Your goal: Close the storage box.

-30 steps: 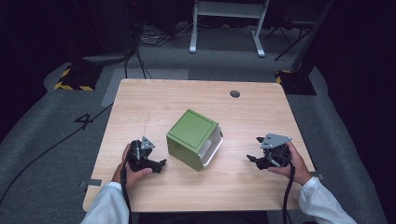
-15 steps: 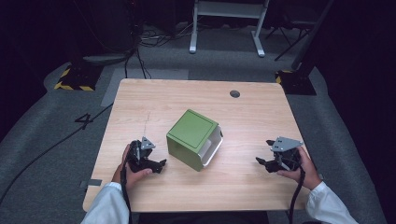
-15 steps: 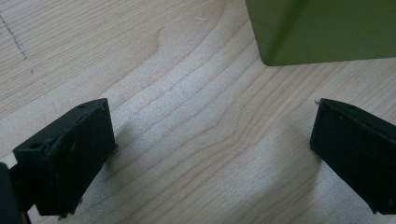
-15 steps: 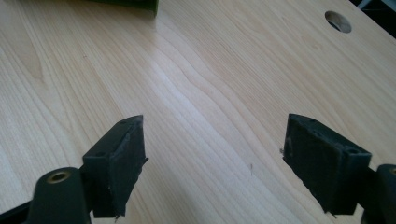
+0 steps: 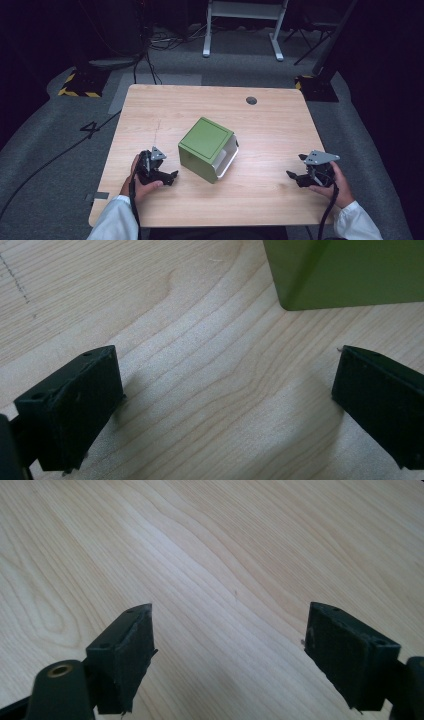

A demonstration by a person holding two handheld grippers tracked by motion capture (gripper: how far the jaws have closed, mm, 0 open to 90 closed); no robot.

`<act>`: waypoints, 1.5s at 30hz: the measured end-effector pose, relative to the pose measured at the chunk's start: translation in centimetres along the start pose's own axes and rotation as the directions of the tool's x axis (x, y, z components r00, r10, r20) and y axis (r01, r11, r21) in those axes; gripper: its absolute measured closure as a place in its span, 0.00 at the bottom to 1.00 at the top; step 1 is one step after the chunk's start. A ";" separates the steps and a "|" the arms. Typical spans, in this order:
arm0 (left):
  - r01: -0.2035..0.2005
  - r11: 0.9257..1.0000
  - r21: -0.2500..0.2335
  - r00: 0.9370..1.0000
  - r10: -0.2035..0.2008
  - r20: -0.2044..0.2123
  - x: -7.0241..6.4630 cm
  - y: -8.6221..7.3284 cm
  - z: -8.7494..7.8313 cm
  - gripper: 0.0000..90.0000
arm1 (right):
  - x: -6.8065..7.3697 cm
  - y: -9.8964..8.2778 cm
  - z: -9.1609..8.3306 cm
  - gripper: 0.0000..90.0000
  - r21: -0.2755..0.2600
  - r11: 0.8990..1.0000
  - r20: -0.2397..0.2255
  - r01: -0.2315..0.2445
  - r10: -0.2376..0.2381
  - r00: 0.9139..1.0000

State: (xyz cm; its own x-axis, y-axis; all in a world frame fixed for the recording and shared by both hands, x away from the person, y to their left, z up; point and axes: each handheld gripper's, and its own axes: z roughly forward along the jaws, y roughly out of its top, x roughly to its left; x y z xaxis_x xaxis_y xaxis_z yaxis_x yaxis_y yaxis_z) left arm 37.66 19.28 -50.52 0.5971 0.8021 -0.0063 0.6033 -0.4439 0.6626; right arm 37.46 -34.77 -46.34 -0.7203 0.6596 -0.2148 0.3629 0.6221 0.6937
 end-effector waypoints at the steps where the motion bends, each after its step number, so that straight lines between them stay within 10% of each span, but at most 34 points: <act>1: 0.000 1.000 0.000 1.000 0.000 0.000 0.0 0.0 0.0 0.00 | 0.0 0.0 0.0 0.22 0.000 1.000 0.000 0.000 0.000 1.000; 14: 0.001 1.000 0.000 1.000 -0.001 0.001 0.0 0.0 0.0 0.00 | -1.4 -4.1 0.3 0.23 -0.002 0.990 0.013 -0.138 0.138 0.990; 28: 0.000 1.000 0.000 1.000 0.000 0.000 0.0 0.0 0.0 0.00 | -2.4 -6.7 -0.2 0.17 -0.019 0.952 0.041 -0.306 0.307 0.951; 45: 0.006 1.000 0.000 1.000 -0.006 0.009 0.0 0.0 0.1 0.00 | -2.3 -6.7 -0.2 0.17 -0.020 0.951 0.041 -0.310 0.310 0.950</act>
State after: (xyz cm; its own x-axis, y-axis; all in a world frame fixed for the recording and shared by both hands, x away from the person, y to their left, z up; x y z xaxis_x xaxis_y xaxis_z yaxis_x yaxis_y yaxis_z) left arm 37.69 19.20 -50.56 0.5987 0.8008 -0.0169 0.6065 -0.4394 0.6626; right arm 36.61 -40.53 -50.39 -0.5472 0.8368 -0.0168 0.5562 0.3786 0.7398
